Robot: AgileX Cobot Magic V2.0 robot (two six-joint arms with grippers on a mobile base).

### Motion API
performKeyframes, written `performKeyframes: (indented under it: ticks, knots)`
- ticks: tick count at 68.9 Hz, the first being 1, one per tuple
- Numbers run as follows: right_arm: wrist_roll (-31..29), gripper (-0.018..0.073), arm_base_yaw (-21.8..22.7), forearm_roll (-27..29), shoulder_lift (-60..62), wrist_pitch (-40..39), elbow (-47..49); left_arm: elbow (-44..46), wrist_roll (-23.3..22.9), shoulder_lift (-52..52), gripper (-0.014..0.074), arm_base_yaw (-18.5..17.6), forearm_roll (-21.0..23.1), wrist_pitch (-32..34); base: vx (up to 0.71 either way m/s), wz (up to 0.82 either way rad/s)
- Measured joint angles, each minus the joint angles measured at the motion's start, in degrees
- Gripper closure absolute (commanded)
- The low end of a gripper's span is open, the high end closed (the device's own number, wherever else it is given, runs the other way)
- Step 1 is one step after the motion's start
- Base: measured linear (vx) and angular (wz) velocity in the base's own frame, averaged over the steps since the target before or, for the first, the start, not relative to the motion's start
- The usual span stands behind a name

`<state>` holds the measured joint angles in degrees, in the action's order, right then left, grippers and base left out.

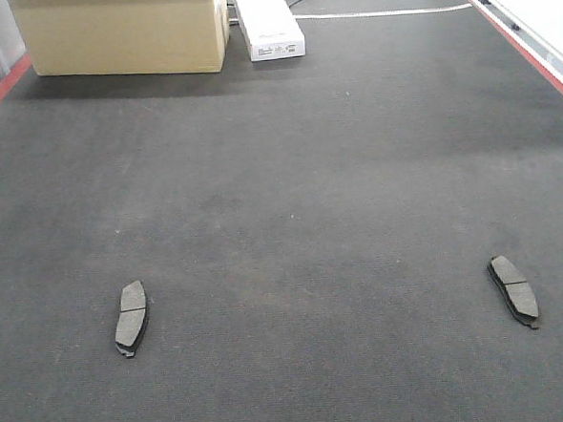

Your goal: Move and align brake pads A on conveyor

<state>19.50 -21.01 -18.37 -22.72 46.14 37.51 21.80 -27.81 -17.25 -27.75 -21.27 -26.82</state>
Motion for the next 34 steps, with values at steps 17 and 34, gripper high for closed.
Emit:
performKeyframes:
  ticks: [17,34]
  knots:
    - [0.0,0.0564,0.0,0.0,0.0,0.6,0.0,0.0,0.0,0.0,0.0603,0.0,0.0,0.0,0.00,0.00]
    - [0.0,0.0564,0.0,0.0,0.0,0.6,0.0,0.0,0.0,0.0,0.0603,0.0,0.0,0.0,0.00,0.00]
